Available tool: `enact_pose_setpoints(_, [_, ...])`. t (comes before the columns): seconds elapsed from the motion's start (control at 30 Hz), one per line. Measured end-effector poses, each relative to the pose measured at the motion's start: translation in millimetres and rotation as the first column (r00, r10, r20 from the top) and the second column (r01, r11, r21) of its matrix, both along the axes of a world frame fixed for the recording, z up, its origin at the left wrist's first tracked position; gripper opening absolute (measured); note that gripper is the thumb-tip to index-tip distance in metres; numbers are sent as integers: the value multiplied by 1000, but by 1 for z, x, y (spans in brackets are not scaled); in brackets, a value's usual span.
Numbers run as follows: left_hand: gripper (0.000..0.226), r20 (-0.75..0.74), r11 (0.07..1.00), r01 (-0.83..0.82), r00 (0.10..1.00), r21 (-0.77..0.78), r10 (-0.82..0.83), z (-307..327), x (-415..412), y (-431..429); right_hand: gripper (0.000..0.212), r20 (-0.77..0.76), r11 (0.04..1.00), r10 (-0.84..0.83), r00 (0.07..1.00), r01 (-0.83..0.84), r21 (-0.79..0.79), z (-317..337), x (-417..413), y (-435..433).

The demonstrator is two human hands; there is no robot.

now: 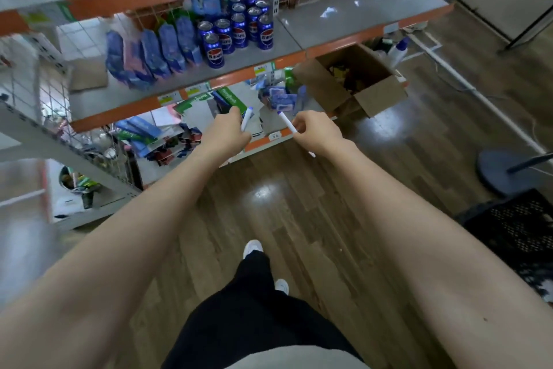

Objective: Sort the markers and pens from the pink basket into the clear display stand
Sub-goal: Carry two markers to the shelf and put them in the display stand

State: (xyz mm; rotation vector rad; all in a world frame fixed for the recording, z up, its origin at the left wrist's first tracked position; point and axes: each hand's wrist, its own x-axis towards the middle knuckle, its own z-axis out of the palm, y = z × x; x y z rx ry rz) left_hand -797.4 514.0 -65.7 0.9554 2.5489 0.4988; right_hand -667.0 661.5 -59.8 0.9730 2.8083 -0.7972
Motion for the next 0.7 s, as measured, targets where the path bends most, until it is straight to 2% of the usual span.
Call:
enact_pose_setpoints(0.3, [27, -25, 997, -79, 997, 15, 79, 1, -40, 46, 20, -32, 994, 110, 993, -110, -8, 6, -52, 47])
enact_pose_setpoints(0.7, [27, -90, 959, -280, 955, 46, 283, 31, -139, 70, 15, -52, 956, 294, 954, -293, 35, 28, -193, 91])
